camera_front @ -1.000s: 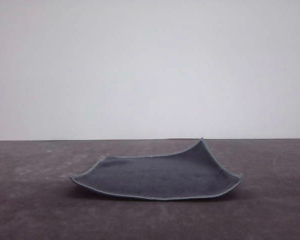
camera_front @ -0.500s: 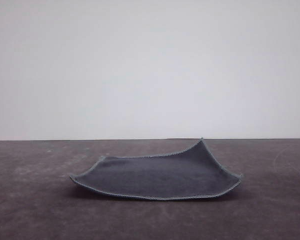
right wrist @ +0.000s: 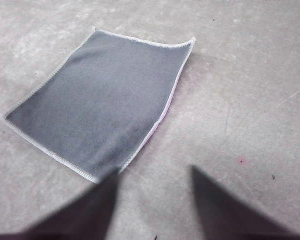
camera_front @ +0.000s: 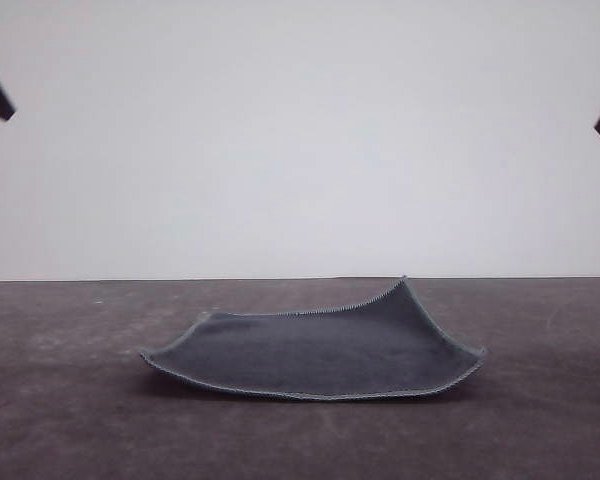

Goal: Fold clothes

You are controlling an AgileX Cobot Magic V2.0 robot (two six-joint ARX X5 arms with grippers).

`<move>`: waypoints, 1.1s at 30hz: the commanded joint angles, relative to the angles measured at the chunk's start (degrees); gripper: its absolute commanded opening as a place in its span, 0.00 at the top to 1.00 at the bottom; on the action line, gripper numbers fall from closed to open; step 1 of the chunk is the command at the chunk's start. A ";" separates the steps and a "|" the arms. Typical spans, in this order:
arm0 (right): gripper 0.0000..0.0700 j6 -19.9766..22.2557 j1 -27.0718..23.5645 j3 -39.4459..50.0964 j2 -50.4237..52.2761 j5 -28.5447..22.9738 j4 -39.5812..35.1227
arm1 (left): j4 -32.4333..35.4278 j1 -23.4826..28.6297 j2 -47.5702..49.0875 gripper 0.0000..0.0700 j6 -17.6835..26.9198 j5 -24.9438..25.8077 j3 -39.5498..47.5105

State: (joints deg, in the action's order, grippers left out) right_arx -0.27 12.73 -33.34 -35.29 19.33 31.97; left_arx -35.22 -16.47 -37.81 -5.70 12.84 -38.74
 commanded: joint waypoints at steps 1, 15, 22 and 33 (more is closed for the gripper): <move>0.45 -1.22 0.22 -0.85 -0.17 -0.02 -0.62 | 0.55 -0.22 -0.11 0.27 -2.78 -0.02 -1.18; 0.45 -17.49 0.15 -0.85 -8.93 0.83 -4.53 | 0.75 -0.20 -5.60 0.28 -13.55 3.79 -1.18; 0.45 -19.34 0.09 -0.87 -19.99 6.72 -10.52 | 6.65 -0.20 -17.92 0.28 -14.66 11.01 -1.18; 0.45 -22.84 -0.28 -1.80 -38.03 13.60 -26.83 | 26.02 -0.09 -38.38 0.28 -20.36 16.52 -3.16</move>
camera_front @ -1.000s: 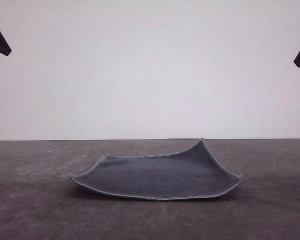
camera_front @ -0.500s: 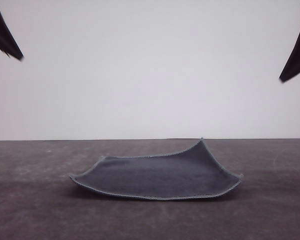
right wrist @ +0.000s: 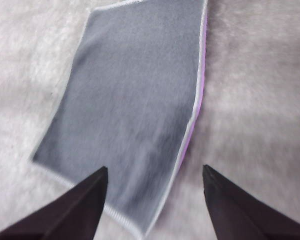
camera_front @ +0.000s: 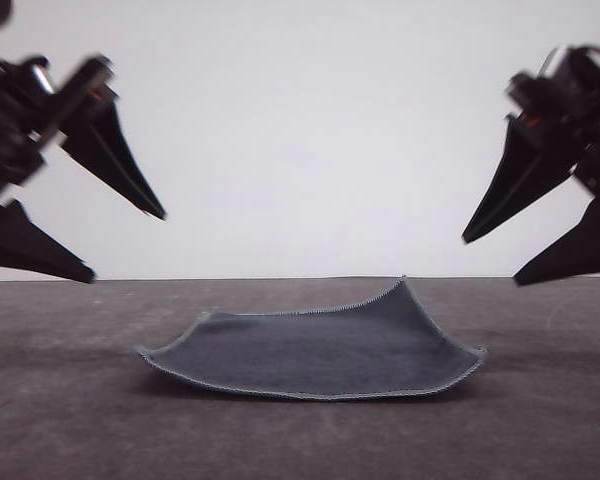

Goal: Fold clothes

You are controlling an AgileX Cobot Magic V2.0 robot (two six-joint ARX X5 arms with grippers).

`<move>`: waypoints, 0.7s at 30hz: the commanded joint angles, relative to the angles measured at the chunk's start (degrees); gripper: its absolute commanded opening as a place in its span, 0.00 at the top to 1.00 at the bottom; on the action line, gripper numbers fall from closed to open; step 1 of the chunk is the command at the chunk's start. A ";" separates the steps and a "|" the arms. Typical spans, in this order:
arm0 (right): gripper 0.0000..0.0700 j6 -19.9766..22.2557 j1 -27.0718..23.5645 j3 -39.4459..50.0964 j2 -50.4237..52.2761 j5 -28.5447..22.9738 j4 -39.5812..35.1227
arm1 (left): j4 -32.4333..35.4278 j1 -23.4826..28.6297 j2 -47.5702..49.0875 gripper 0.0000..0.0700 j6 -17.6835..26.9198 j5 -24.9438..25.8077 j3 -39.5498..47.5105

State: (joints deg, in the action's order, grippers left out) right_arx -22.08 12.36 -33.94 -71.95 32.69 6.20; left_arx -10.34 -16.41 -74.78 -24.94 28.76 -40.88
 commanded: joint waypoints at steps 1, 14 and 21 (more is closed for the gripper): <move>0.45 -0.98 0.05 -1.76 -2.89 0.30 -1.69 | 2.63 -0.15 -3.32 0.28 -1.52 0.85 -1.53; 0.45 1.51 -0.28 -14.76 -18.41 0.54 -3.20 | 5.97 -0.17 -24.99 0.28 -1.71 1.68 -15.80; 0.45 1.51 -0.66 -17.38 -19.40 0.45 -3.95 | 4.95 -0.11 -34.33 0.28 -3.12 4.58 -23.83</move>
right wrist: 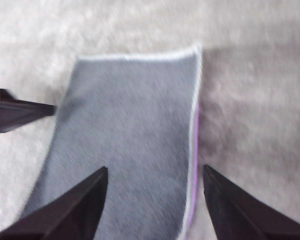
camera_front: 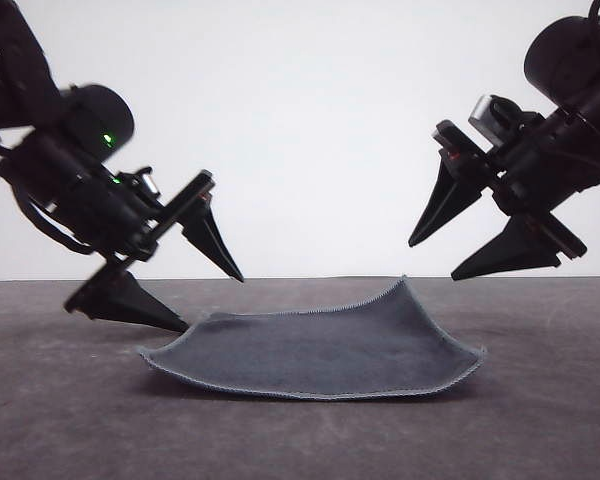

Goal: Fold clothes

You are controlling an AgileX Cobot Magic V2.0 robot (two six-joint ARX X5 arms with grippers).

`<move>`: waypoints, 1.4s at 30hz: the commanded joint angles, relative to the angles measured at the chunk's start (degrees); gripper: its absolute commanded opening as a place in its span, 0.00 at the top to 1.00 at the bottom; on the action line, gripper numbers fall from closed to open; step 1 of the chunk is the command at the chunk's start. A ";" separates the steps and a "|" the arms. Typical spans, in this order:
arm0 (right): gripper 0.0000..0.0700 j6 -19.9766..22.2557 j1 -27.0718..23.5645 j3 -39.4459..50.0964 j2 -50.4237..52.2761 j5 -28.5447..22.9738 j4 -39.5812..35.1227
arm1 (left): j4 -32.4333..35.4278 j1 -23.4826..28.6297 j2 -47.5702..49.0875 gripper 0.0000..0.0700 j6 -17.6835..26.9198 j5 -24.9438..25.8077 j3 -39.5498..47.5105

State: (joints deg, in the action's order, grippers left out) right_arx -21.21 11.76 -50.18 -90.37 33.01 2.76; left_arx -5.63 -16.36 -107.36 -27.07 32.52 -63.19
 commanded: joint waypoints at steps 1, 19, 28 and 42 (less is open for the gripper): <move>0.45 0.64 -0.19 -1.26 -0.98 0.13 -0.60 | 0.25 -0.15 -2.97 0.28 -1.38 1.50 -2.53; 0.45 -0.63 -2.50 -15.91 -17.51 5.10 0.40 | 1.38 0.18 -9.63 0.28 -1.72 1.94 -9.67; 0.49 -0.24 -2.23 -20.32 -21.66 4.46 2.94 | 1.40 0.61 -9.63 0.28 -0.51 1.72 -9.67; 0.64 1.99 0.18 -20.34 -24.28 1.27 3.22 | 1.36 0.66 -9.63 0.28 1.86 -0.20 -9.67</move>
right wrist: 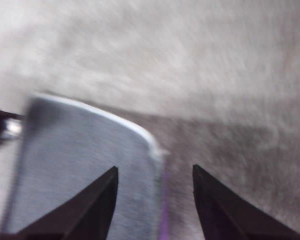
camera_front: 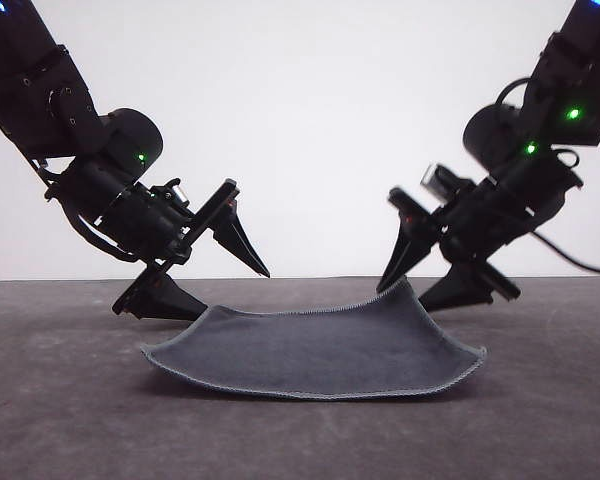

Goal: Fold clothes

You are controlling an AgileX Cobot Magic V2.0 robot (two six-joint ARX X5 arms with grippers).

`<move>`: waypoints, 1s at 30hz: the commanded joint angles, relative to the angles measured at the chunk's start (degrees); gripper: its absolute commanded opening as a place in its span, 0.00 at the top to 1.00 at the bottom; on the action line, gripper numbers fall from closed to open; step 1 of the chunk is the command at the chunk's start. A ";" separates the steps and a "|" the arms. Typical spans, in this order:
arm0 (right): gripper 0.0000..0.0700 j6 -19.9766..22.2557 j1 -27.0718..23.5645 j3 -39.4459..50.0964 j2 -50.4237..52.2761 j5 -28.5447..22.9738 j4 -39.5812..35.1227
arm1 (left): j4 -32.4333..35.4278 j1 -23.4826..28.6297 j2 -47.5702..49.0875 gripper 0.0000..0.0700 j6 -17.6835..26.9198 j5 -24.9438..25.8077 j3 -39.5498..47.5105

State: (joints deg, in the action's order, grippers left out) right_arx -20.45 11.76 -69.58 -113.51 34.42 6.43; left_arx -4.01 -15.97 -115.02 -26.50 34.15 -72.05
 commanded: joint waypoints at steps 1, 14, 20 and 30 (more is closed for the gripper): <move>0.68 1.46 0.19 -0.94 -1.13 -0.14 -0.44 | -0.26 0.26 -1.97 0.28 1.46 -1.84 -0.81; 1.00 1.56 0.16 -0.94 -1.12 0.04 -0.34 | -0.24 0.26 -1.97 0.99 1.62 -5.67 -0.81; 1.00 1.66 0.12 -0.94 -1.00 0.21 -0.32 | -0.20 0.26 -1.95 0.99 2.94 -6.21 -0.81; 1.00 5.94 0.19 -0.94 1.48 0.26 2.90 | -0.61 0.75 -1.02 0.99 3.56 -6.10 -0.81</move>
State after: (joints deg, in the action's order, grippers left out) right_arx -16.60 11.79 -69.58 -112.13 34.73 9.30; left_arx -4.72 -15.23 -115.51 -23.86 28.18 -72.05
